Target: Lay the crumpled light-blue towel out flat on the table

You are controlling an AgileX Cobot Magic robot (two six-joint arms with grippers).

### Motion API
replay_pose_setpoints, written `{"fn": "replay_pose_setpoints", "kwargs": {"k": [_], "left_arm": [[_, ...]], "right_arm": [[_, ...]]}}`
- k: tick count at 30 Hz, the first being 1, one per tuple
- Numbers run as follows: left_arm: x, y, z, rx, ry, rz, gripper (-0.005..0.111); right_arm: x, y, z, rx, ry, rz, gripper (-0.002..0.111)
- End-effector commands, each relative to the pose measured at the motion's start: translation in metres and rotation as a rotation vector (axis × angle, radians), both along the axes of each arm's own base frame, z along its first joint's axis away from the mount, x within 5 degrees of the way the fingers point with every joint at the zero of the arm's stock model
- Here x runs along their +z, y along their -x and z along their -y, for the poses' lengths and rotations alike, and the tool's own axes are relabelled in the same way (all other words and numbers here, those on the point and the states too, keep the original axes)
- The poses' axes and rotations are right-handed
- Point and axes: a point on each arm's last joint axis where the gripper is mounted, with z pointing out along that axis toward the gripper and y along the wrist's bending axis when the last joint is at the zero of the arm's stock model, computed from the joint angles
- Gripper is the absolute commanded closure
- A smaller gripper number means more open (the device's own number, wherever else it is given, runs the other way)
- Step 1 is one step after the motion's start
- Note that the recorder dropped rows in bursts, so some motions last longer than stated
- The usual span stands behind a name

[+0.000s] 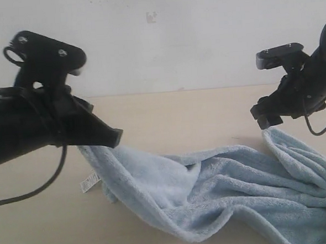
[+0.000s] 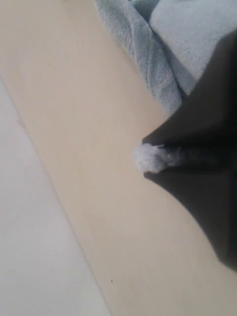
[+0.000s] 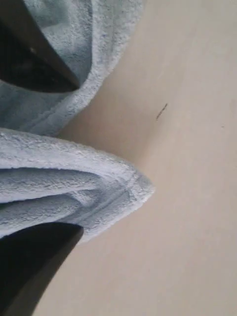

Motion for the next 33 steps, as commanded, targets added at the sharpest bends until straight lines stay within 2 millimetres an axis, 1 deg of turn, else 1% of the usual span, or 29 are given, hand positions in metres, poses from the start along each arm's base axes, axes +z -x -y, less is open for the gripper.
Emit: {"fn": "replay_pose_setpoints", "kwargs": {"k": [1, 3, 5, 8, 11, 16, 18, 21, 24, 28, 31, 33], "left_arm": [[0.016, 0.014, -0.019, 0.049, 0.029, 0.048, 0.103], [0.019, 0.018, -0.027, 0.077, 0.025, 0.063, 0.103], [0.021, 0.022, -0.036, 0.125, 0.008, 0.078, 0.103], [0.019, 0.028, -0.050, 0.198, -0.028, 0.093, 0.103], [0.015, 0.035, -0.058, 0.212, -0.043, 0.090, 0.103], [0.008, 0.044, -0.071, 0.257, -0.059, 0.090, 0.103], [0.009, 0.047, -0.077, 0.280, -0.064, 0.099, 0.103], [0.012, 0.053, -0.087, 0.333, -0.076, 0.121, 0.103], [0.013, 0.060, -0.098, 0.378, -0.093, 0.140, 0.103], [0.010, 0.068, -0.107, 0.386, -0.087, 0.146, 0.103], [0.008, 0.071, -0.109, 0.381, -0.056, 0.145, 0.103], [0.007, 0.072, -0.109, 0.383, -0.051, 0.146, 0.103]], "right_arm": [[-0.018, -0.015, 0.001, -0.006, 0.016, -0.037, 0.045], [-0.027, -0.021, 0.000, -0.004, 0.020, -0.066, 0.053], [-0.031, -0.025, 0.000, -0.004, 0.020, -0.070, 0.058], [-0.030, -0.027, 0.000, 0.006, 0.034, -0.038, 0.058], [-0.030, -0.028, 0.002, 0.022, 0.066, -0.027, 0.058], [-0.032, -0.022, 0.009, 0.012, 0.136, -0.100, 0.058], [-0.034, -0.017, 0.011, 0.009, 0.168, -0.156, 0.058], [-0.032, -0.010, 0.016, -0.004, 0.175, -0.201, 0.058], [-0.024, 0.005, 0.023, -0.046, 0.157, -0.207, 0.058], [-0.012, 0.039, 0.040, -0.103, 0.148, -0.230, 0.058], [-0.003, 0.069, 0.042, -0.117, 0.140, -0.268, 0.058], [0.005, 0.090, 0.038, -0.116, 0.120, -0.281, 0.058]]}}
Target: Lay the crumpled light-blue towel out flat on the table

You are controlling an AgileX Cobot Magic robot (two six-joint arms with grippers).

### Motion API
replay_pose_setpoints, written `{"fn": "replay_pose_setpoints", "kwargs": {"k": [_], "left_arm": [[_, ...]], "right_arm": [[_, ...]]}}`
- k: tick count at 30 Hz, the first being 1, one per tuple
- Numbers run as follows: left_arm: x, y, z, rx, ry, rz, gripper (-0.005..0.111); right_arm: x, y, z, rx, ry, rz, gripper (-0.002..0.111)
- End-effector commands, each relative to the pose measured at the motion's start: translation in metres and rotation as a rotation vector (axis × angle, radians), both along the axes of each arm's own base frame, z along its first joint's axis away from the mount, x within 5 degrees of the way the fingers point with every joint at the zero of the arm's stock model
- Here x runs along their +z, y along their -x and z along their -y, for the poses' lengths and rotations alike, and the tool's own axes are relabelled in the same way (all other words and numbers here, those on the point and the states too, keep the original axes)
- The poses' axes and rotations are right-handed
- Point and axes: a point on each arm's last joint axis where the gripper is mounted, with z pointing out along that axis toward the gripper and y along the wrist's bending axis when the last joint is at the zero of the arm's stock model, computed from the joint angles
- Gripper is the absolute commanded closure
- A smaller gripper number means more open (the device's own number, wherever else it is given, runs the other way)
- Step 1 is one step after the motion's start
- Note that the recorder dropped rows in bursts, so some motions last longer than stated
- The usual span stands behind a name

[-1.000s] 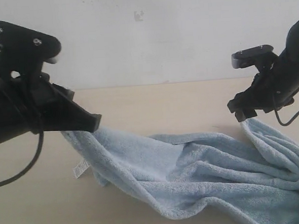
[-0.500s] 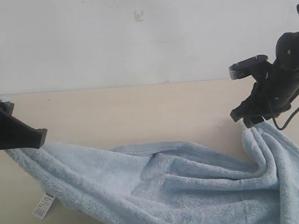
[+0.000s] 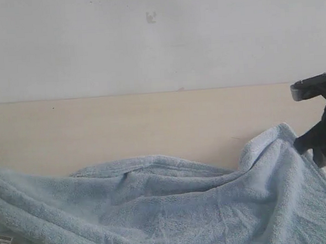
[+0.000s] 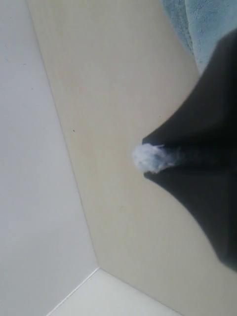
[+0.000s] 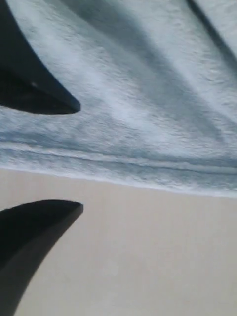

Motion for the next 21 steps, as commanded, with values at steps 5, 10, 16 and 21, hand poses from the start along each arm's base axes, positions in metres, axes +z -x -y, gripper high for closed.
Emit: {"fn": "replay_pose_setpoints", "kwargs": {"k": [5, 10, 16, 21], "left_arm": [[0.000, 0.002, -0.001, 0.002, 0.039, 0.012, 0.103], [-0.001, 0.002, 0.003, -0.038, 0.063, 0.006, 0.103], [-0.001, 0.001, 0.004, -0.048, 0.068, 0.004, 0.103], [-0.002, 0.001, 0.005, -0.064, 0.075, 0.001, 0.103]], "right_arm": [[0.038, 0.072, -0.008, 0.002, -0.030, -0.023, 0.058], [0.041, 0.098, -0.006, -0.011, -0.029, -0.045, 0.058], [0.017, 0.111, -0.002, -0.026, 0.000, -0.076, 0.058], [0.005, 0.114, 0.003, -0.021, 0.057, -0.082, 0.058]]}}
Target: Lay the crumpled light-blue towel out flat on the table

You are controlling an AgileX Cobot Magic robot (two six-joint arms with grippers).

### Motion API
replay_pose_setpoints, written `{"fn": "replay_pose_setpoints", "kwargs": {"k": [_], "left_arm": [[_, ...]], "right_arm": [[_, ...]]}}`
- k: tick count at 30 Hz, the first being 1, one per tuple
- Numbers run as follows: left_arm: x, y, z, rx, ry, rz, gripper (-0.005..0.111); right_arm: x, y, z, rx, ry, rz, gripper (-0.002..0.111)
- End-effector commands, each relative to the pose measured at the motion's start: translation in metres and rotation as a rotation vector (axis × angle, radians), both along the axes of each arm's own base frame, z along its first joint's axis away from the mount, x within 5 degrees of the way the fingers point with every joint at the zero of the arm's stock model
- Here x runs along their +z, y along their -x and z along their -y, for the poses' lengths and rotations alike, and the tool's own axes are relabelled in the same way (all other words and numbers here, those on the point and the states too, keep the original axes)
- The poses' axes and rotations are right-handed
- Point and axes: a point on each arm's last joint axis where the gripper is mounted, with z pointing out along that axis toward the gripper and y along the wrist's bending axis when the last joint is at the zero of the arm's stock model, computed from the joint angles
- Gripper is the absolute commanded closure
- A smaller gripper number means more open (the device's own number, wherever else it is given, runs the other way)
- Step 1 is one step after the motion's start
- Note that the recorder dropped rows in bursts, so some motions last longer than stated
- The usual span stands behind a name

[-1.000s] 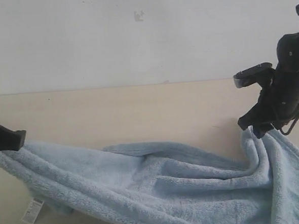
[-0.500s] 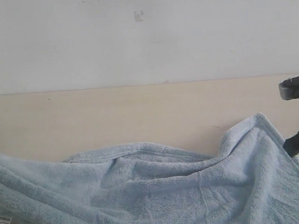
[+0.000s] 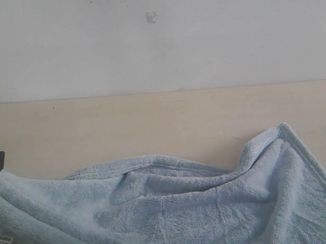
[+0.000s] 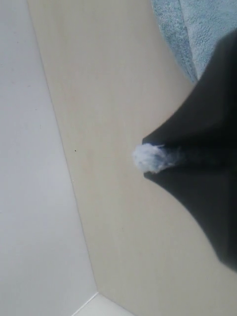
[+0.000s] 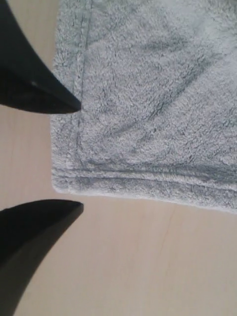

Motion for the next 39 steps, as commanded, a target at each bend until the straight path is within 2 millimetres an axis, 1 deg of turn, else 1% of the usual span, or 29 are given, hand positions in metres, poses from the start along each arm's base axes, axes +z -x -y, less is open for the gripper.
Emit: {"fn": "replay_pose_setpoints", "kwargs": {"k": [1, 7, 14, 16, 24, 39], "left_arm": [[0.000, 0.001, 0.000, -0.013, 0.013, 0.005, 0.103], [0.000, 0.000, 0.003, -0.038, 0.029, 0.001, 0.103], [-0.004, 0.001, 0.003, -0.040, 0.025, -0.008, 0.103], [-0.004, 0.001, 0.003, -0.040, 0.025, -0.008, 0.103], [-0.004, 0.001, 0.003, -0.044, 0.027, -0.008, 0.103], [-0.004, 0.001, 0.004, -0.052, 0.030, -0.009, 0.103]], "right_arm": [[-0.008, 0.000, 0.004, -0.003, 0.044, 0.000, 0.058], [-0.035, -0.012, 0.002, 0.002, 0.040, -0.082, 0.058], [-0.060, -0.015, 0.001, 0.001, 0.045, -0.187, 0.058], [-0.063, -0.015, 0.002, -0.007, 0.048, -0.212, 0.058], [-0.066, -0.015, 0.002, -0.013, 0.050, -0.229, 0.058], [-0.092, -0.015, 0.001, -0.015, 0.056, -0.338, 0.058]]}}
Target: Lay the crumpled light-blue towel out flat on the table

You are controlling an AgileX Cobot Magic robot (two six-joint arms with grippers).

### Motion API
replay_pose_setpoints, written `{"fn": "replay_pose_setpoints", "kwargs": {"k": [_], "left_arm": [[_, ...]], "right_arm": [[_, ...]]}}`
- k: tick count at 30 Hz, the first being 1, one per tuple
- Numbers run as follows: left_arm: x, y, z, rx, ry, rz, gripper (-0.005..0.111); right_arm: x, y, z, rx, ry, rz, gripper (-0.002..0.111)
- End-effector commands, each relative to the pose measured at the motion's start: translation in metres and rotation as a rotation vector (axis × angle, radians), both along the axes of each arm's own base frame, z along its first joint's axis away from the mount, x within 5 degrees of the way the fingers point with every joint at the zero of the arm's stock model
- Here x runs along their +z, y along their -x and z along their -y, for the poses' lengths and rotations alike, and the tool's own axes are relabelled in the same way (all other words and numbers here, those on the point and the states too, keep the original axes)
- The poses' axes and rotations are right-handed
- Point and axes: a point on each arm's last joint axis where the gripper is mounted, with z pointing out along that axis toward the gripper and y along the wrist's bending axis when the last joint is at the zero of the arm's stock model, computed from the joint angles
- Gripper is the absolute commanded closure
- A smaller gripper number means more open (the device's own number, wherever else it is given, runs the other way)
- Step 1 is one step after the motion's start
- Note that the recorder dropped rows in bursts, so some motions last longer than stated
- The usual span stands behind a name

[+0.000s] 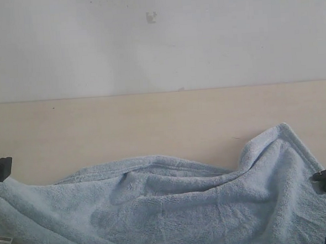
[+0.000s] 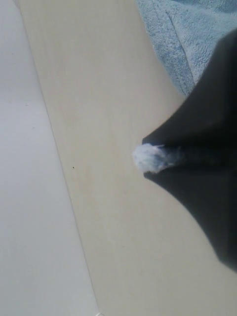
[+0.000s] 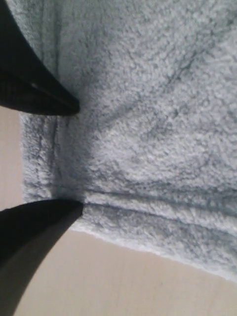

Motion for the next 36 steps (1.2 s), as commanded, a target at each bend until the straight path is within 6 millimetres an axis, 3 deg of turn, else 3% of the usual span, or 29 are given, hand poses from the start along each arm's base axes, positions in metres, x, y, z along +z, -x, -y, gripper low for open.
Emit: {"fn": "replay_pose_setpoints", "kwargs": {"k": [1, 5, 7, 11, 19, 29, 36], "left_arm": [[0.000, 0.001, 0.000, -0.004, 0.012, 0.006, 0.103], [0.000, 0.001, 0.000, -0.004, 0.012, 0.006, 0.103], [0.000, 0.001, 0.000, -0.004, 0.012, 0.006, 0.103], [0.000, 0.001, 0.000, -0.004, 0.012, 0.006, 0.103], [0.000, 0.001, -0.001, -0.001, 0.010, 0.007, 0.103], [0.000, 0.001, 0.000, -0.004, 0.012, 0.006, 0.103], [0.001, 0.001, 0.000, -0.008, 0.015, 0.007, 0.103]], "right_arm": [[-0.012, 0.002, 0.000, -0.012, 0.000, -0.056, 0.058], [-0.022, 0.004, -0.002, -0.002, -0.021, -0.117, 0.061], [-0.024, 0.004, -0.004, 0.016, -0.039, -0.127, 0.072], [-0.022, 0.003, -0.005, 0.029, -0.052, -0.112, 0.107], [-0.007, -0.002, -0.006, 0.001, -0.066, -0.001, 0.108], [0.054, 0.003, -0.005, -0.013, -0.078, 0.267, 0.108], [0.084, 0.012, -0.004, -0.026, -0.092, 0.404, 0.108]]}}
